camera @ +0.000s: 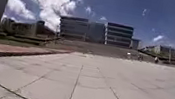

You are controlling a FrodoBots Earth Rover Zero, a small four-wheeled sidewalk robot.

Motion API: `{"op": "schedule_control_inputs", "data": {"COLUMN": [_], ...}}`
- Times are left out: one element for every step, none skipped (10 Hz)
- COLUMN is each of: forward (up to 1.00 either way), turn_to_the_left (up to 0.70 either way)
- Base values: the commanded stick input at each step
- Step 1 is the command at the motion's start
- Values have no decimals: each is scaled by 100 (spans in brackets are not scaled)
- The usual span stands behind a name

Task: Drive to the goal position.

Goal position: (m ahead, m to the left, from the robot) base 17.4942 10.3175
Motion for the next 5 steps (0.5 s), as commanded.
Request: {"op": "schedule_control_inputs", "data": {"forward": [70, 70, 70, 70, 70], "turn_to_the_left": [0, 0, 0, 0, 0]}}
